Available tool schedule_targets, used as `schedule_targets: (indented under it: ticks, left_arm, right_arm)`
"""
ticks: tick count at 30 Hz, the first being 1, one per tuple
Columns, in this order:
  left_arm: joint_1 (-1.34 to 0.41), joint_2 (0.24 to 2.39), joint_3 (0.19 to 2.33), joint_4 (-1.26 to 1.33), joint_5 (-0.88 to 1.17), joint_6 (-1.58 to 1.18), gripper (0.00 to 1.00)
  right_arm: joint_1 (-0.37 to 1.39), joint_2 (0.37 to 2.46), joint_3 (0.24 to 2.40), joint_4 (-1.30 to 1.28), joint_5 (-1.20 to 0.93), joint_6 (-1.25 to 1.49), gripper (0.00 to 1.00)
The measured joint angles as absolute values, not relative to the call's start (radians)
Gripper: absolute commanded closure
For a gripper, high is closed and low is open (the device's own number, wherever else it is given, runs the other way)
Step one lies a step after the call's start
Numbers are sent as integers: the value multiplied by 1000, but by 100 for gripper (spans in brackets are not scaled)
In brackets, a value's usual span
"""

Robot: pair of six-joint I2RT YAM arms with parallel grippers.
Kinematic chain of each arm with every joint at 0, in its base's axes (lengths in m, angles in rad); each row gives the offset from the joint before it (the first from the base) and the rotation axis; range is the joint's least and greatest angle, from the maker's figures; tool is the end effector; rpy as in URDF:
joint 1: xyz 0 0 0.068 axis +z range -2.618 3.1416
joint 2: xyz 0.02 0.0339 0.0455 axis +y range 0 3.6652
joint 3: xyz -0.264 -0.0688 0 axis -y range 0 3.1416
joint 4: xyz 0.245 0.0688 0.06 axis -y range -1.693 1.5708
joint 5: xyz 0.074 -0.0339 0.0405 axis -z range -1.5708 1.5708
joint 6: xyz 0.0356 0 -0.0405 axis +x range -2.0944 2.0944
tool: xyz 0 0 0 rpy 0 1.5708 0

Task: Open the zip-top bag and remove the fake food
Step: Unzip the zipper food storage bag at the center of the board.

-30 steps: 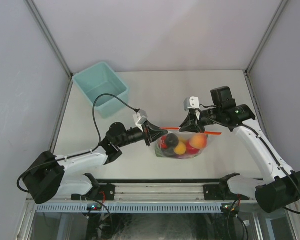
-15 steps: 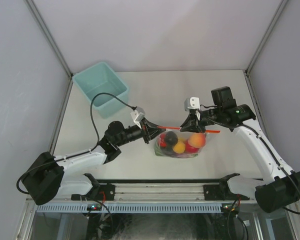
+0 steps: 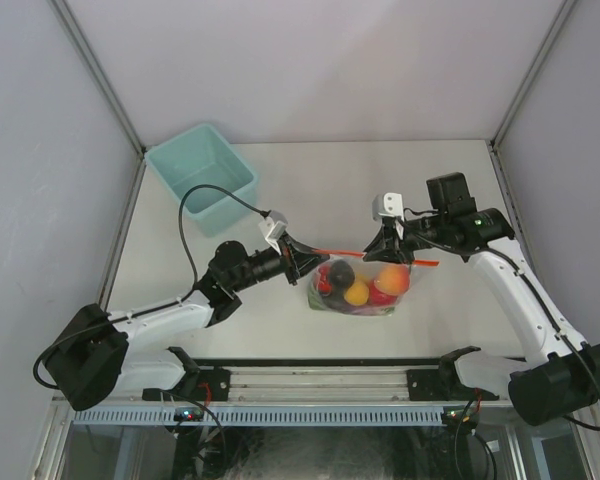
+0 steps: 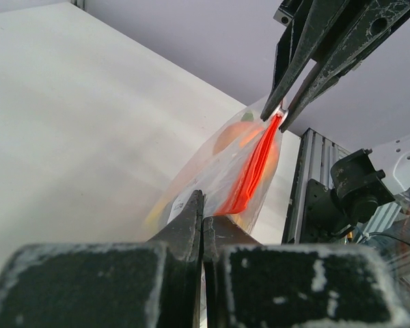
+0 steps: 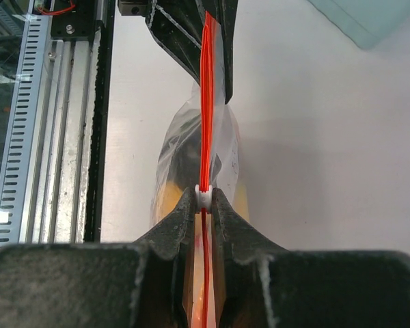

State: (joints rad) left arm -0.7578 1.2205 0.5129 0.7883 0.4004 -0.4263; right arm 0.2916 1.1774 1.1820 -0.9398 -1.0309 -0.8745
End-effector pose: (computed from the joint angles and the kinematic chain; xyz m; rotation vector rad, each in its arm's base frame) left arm 0.1801 -0.1895 0.2564 0.6078 1.5118 -1.2308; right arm 0.2003 0.0920 0.3442 -1.4799 1.5345 0.9392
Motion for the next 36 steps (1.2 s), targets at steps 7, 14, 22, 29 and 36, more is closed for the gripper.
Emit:
schedule_targets:
  ticks: [7, 14, 22, 29, 36]
  left_arm:
    - [-754, 1220, 513, 783, 383, -426, 100]
    - [-749, 1214, 513, 782, 369, -426, 100]
    - [-741, 1196, 513, 768, 364, -424, 100]
    - [-725, 1195, 513, 749, 366, -421, 100]
    - [-703, 1181, 513, 720, 373, -399, 100]
  right_arm:
    - [267, 1177, 1182, -945, -1033, -885, 100]
    - [222, 1171, 1182, -962, -1057, -905, 100]
    - [209, 1163, 1182, -973, -1067, -915, 100]
    - [208, 1163, 1182, -980, -1061, -926, 100]
    - [194, 1163, 1182, -984, -1054, -931, 100]
